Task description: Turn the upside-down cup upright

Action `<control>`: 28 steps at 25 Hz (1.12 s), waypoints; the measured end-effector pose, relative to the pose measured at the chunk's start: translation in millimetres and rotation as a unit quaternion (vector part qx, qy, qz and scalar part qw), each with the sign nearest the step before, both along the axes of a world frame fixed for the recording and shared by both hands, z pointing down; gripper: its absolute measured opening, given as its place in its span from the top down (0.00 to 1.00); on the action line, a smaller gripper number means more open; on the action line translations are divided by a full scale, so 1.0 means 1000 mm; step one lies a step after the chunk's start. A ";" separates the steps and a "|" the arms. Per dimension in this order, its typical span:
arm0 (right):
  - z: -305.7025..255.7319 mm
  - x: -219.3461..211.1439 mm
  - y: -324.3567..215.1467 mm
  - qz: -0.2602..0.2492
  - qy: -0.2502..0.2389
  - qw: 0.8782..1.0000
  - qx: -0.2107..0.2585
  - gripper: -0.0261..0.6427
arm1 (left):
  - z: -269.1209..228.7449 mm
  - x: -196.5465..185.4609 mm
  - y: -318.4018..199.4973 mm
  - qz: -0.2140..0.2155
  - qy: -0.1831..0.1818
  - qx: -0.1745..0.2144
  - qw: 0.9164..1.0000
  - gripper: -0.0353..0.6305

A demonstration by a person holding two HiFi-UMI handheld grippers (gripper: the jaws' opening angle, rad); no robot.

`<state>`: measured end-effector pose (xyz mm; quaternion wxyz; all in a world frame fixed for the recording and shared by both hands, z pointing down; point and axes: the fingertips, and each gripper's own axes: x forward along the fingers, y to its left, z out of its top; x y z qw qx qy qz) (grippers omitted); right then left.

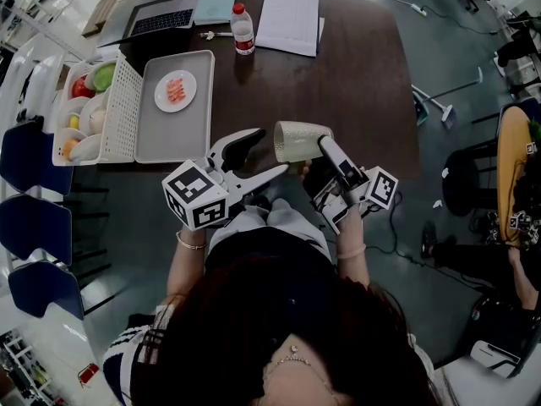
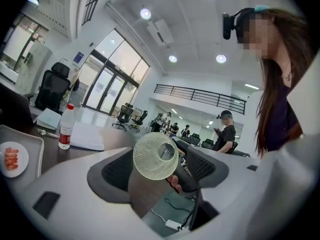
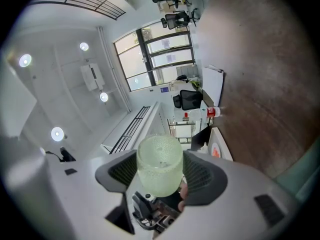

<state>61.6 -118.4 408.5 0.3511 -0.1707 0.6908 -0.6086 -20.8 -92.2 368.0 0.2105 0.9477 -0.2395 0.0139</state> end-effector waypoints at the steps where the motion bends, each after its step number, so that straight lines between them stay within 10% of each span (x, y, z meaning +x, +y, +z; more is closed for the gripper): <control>1: 0.000 0.000 0.000 -0.001 -0.001 1.000 0.001 0.52 | 0.000 0.000 0.000 0.002 0.002 -0.001 1.000 0.45; 28: -0.014 -0.003 0.015 -0.047 -0.035 0.998 0.026 0.52 | 0.006 0.034 0.002 0.061 -0.021 -0.008 0.998 0.31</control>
